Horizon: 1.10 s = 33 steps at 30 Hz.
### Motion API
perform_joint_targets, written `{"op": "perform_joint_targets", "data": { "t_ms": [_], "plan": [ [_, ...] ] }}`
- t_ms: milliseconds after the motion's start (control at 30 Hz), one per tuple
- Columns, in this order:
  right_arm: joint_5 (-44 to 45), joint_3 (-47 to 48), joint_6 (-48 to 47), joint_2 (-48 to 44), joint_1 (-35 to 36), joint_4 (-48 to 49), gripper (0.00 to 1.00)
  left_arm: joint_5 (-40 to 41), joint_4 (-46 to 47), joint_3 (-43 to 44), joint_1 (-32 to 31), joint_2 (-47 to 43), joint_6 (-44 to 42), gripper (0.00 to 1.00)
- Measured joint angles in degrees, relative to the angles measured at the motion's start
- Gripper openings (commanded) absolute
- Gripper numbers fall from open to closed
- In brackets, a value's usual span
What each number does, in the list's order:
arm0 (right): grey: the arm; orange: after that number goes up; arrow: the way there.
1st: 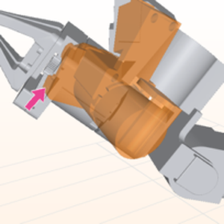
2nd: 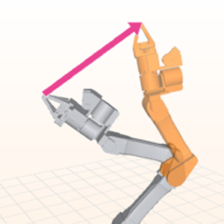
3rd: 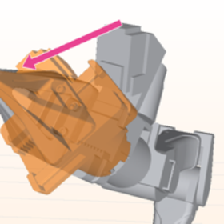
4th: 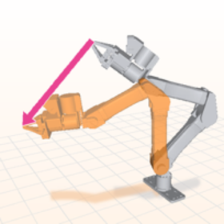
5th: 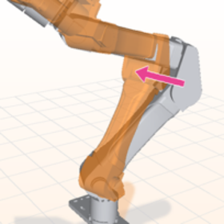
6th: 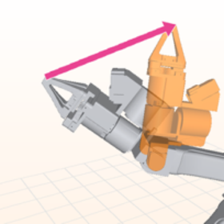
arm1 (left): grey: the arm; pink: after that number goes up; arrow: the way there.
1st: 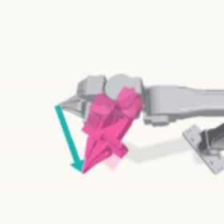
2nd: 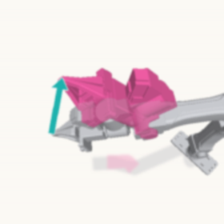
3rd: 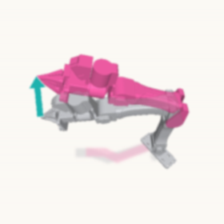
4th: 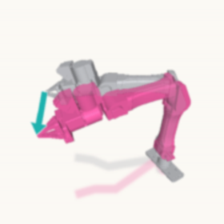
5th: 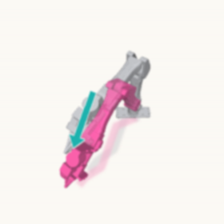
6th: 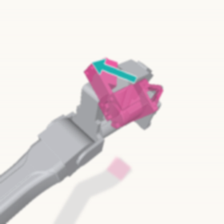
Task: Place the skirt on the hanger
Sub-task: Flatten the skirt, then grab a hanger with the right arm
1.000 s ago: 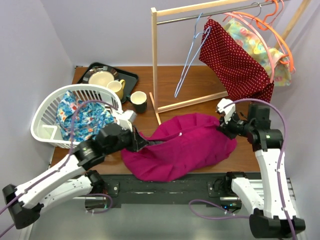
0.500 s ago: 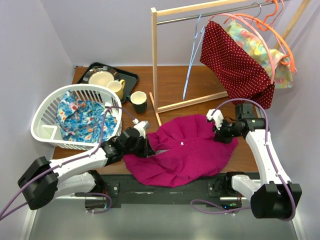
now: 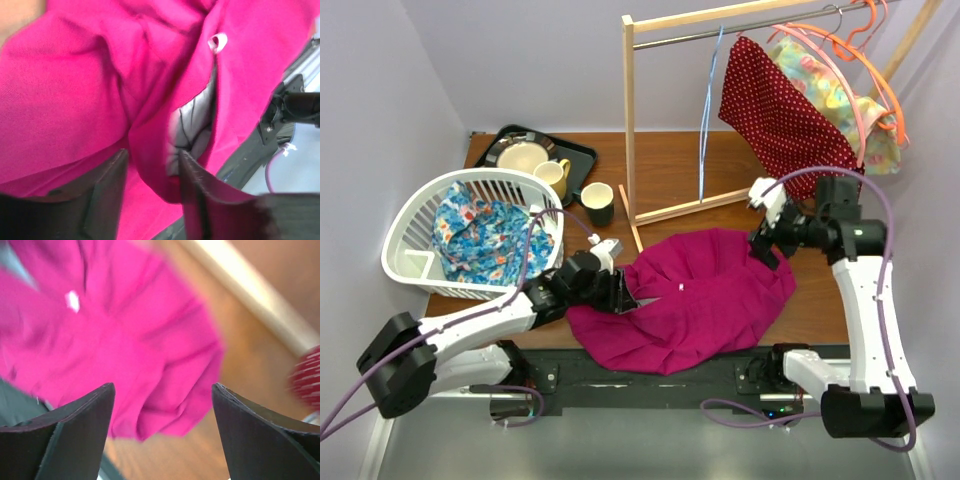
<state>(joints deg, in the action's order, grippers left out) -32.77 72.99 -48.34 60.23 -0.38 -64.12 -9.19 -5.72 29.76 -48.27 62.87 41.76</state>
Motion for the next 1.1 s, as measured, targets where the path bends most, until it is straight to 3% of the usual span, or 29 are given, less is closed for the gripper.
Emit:
{"op": "perform_joint_targets", "data": {
  "t_ms": [233,400,567,733,933,1033,1067,1100],
  "plan": [
    [-11.3,15.2,16.7,2.4,0.0,2.8,0.82,5.1,-9.5,6.3,0.0,-11.3,-3.5,0.74],
    [-14.5,21.2,35.9,7.0,0.5,13.8,0.84,8.9,-13.3,8.2,0.0,-17.9,-5.9,0.76],
    [-12.0,27.5,52.5,12.5,3.8,25.0,0.85,11.8,-16.8,8.2,0.0,-21.4,-6.4,0.76],
    [0.3,32.2,57.4,17.4,12.5,29.6,0.83,13.0,-18.3,7.9,0.0,-23.5,-6.2,0.76],
    [15.0,34.2,57.0,22.8,17.1,30.4,0.66,14.1,-19.6,7.1,0.0,-26.2,-5.4,0.76],
    [21.2,34.2,55.6,25.0,17.7,30.4,0.49,14.2,-19.8,7.0,0.0,-26.4,-5.4,0.76],
    [22.9,34.2,55.0,25.7,17.8,30.4,0.36,14.3,-19.8,7.0,0.0,-26.4,-5.4,0.76],
    [24.3,34.2,54.4,26.3,17.9,30.4,0.29,14.3,-19.8,7.0,0.0,-26.4,-5.4,0.76]
  ]
}}
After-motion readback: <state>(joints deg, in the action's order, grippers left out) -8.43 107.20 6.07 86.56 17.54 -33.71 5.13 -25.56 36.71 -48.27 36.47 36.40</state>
